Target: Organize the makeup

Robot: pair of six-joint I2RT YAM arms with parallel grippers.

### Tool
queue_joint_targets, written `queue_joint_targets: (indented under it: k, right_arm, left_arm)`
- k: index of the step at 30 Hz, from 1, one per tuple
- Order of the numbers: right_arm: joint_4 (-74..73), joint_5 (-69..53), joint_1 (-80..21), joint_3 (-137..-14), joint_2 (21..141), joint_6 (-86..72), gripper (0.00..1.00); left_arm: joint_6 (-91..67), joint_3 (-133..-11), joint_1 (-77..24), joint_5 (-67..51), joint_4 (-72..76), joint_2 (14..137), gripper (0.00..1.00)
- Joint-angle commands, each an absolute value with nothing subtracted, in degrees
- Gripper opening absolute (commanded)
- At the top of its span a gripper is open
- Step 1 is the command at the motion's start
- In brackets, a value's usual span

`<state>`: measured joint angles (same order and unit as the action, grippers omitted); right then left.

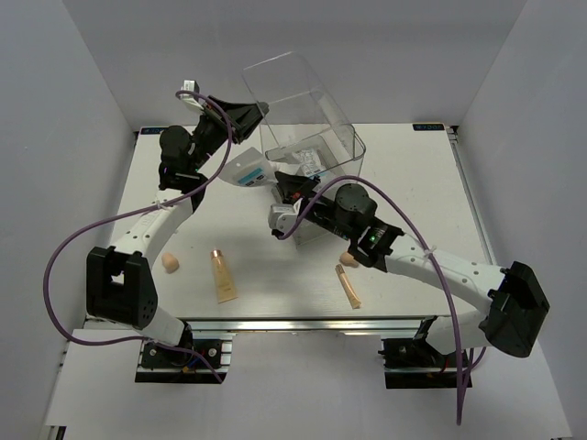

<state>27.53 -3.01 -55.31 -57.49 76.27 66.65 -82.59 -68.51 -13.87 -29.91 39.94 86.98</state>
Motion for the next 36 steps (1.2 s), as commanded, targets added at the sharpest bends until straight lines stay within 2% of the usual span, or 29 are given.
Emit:
queue_joint_targets:
  k: [1, 11, 18, 24, 36]
  right_arm:
    - [28.0, -0.2, -55.7, -61.2, 75.7, 71.5, 0.0]
    - [22.6, 3.3, -55.6, -66.7, 75.9, 80.0, 0.0]
    - [8.6, 4.6, -55.7, -71.5, 75.8, 85.5, 0.0]
    - [3.8, 7.9, -55.4, -71.6, 75.7, 91.6, 0.0]
    - [-4.7, 12.7, -52.6, -78.5, 78.6, 95.1, 0.0]
  left_arm:
    - [-83.1, -71.1, -13.7, -30.3, 42.3, 86.8, 0.33]
    - [-83.2, -72.2, -13.8, -30.2, 42.3, 87.2, 0.33]
    - [-83.3, -72.5, -13.7, -30.1, 42.5, 87.7, 0.34]
    - [-83.7, -73.3, -13.8, -30.2, 42.9, 88.3, 0.33]
    - [-83.8, -74.0, -13.8, -30.3, 42.8, 88.8, 0.33]
